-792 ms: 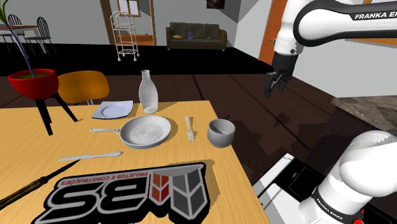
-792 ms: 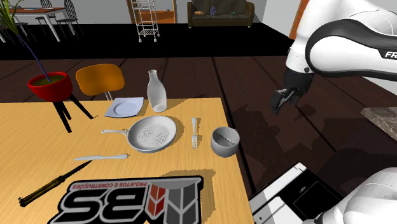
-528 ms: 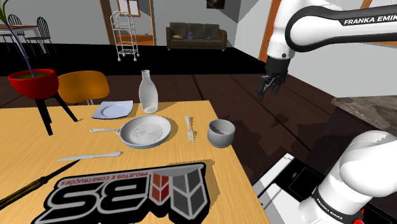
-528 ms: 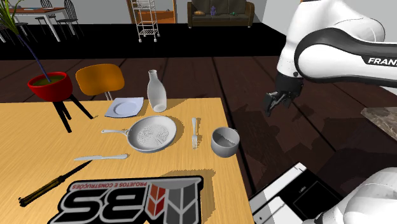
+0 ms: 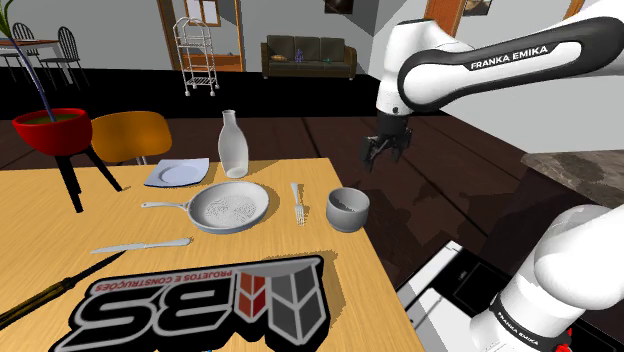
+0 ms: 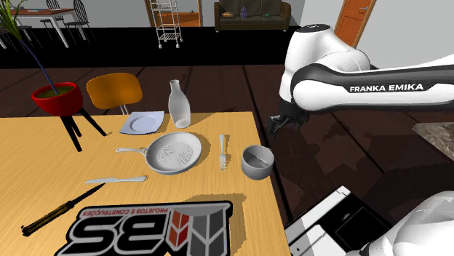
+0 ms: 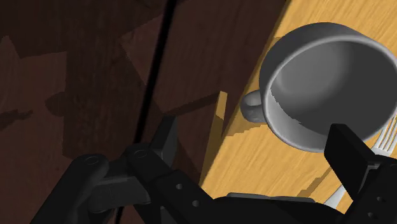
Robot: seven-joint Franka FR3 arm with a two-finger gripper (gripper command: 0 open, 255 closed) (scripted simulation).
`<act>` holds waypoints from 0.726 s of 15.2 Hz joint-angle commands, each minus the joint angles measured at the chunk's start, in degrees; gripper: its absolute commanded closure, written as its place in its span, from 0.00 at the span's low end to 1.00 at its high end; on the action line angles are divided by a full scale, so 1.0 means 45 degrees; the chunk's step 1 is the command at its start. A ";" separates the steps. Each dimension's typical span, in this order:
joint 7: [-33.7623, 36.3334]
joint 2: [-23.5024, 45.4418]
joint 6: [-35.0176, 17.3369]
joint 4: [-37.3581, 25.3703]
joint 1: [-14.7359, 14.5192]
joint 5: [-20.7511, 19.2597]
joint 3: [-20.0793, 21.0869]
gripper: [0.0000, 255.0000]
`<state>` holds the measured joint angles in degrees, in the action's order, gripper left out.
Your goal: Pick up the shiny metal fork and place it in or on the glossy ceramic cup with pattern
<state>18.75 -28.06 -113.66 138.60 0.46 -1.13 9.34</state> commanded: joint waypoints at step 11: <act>0.4519 0.5593 -0.3146 -0.2667 0.0136 -0.1141 0.1776 0.00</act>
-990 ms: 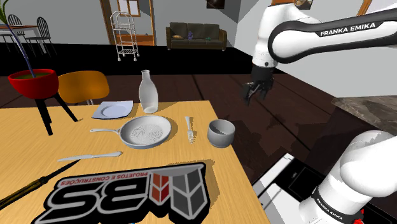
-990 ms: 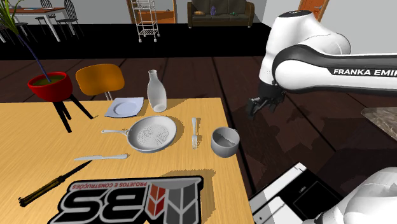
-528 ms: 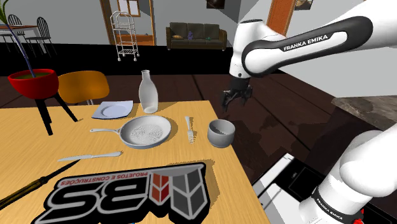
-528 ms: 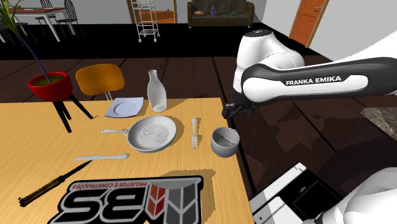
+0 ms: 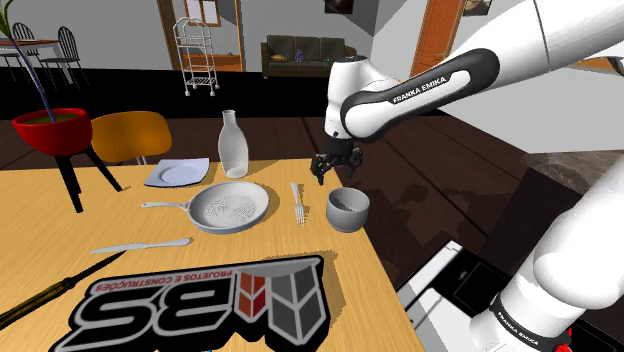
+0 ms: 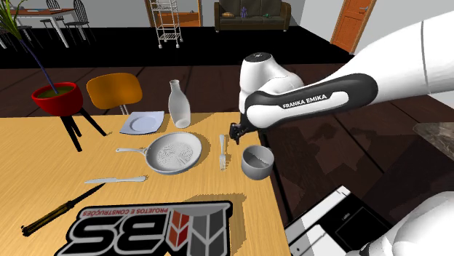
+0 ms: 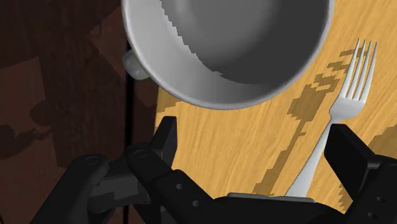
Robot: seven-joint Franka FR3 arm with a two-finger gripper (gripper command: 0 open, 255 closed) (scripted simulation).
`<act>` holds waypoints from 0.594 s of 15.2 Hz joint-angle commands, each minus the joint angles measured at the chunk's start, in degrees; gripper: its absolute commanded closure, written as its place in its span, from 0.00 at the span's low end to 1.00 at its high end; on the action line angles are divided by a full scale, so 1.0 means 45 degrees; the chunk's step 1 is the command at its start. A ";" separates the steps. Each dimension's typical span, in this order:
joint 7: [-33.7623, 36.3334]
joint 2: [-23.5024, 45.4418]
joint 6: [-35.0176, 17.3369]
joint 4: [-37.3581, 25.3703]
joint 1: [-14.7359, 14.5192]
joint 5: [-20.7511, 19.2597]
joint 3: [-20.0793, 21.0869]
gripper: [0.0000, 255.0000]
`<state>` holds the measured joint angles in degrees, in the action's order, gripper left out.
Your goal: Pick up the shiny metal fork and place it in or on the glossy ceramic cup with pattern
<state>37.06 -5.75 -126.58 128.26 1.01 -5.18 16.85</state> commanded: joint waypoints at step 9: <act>0.3689 0.5220 -0.0887 -0.4257 -0.0757 -0.2222 0.0081 0.00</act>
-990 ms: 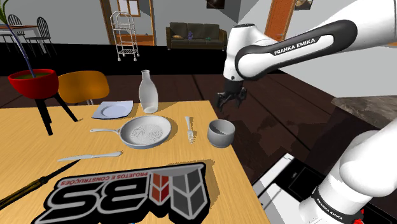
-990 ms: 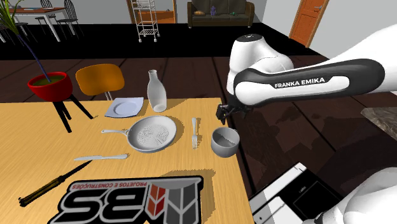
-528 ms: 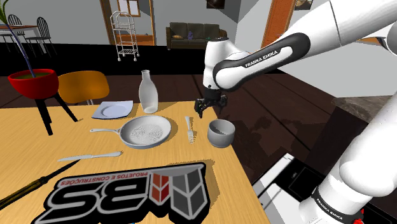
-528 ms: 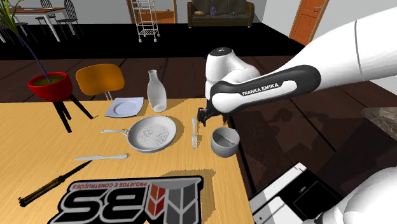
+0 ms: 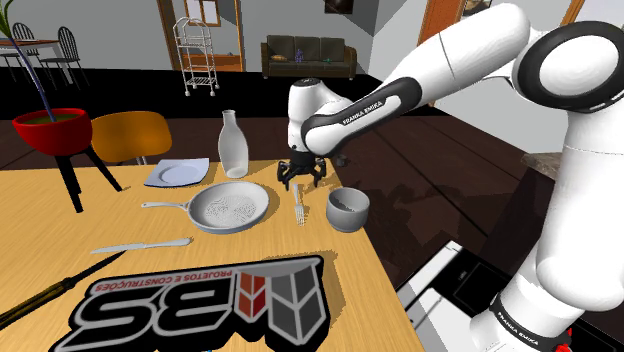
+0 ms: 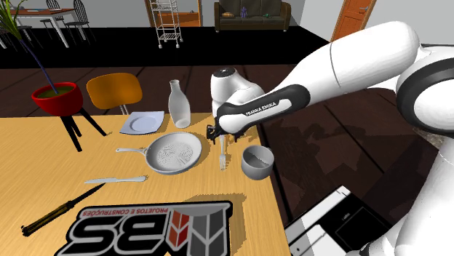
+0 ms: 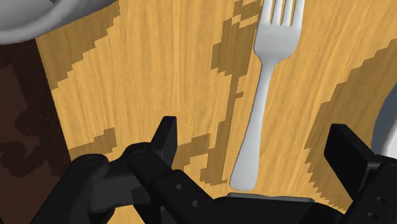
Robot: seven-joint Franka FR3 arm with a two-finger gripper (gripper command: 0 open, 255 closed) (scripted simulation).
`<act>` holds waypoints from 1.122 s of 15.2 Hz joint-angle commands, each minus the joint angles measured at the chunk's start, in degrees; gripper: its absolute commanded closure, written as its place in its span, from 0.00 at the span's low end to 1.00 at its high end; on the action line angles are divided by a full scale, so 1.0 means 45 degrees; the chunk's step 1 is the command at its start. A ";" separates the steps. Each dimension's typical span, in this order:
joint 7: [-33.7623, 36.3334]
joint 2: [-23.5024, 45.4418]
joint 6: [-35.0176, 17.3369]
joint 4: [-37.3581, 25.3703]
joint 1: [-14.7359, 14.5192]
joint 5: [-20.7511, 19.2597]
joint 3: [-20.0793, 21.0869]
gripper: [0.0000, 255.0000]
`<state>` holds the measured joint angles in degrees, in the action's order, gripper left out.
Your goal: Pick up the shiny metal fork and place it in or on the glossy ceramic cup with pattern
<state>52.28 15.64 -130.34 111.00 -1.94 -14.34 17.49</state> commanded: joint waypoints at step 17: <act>0.0704 0.1535 -0.0989 -0.0511 -0.0257 -0.0693 -0.0332 1.00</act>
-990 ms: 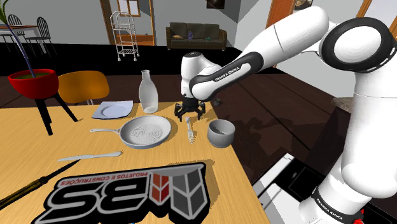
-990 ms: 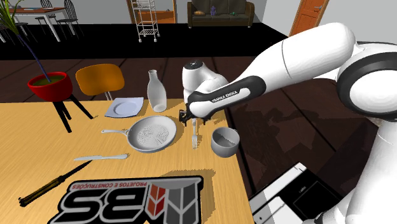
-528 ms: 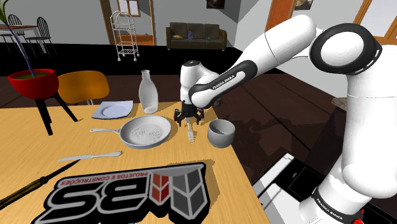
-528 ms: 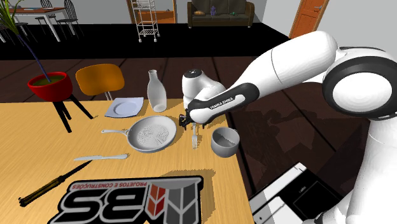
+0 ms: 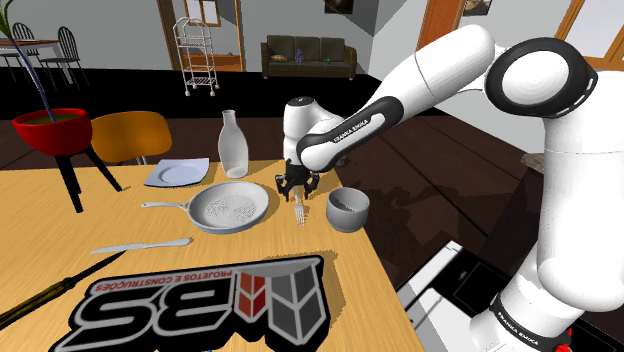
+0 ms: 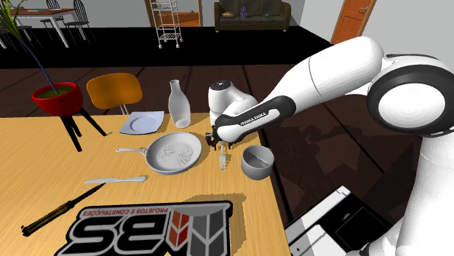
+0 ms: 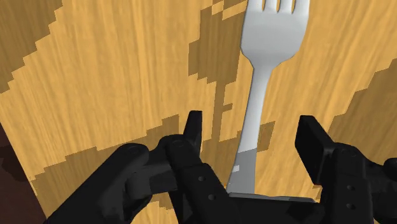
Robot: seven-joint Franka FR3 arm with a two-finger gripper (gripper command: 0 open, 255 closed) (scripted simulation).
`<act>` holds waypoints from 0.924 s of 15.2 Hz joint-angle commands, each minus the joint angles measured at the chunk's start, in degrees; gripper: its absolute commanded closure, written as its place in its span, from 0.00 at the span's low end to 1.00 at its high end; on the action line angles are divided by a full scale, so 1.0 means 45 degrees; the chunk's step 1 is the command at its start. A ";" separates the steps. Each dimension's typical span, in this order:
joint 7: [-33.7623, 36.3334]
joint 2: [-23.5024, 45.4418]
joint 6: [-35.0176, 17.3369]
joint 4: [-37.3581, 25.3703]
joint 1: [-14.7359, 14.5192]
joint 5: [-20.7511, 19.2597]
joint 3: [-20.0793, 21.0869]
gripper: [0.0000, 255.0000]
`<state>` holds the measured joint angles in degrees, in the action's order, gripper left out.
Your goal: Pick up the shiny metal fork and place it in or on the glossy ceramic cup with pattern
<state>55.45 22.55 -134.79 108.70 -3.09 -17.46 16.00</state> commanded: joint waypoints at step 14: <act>-0.0246 -0.0480 0.0660 -0.0215 0.0084 0.0286 0.0133 1.00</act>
<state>54.60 20.97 -132.44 107.81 -2.82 -16.48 16.45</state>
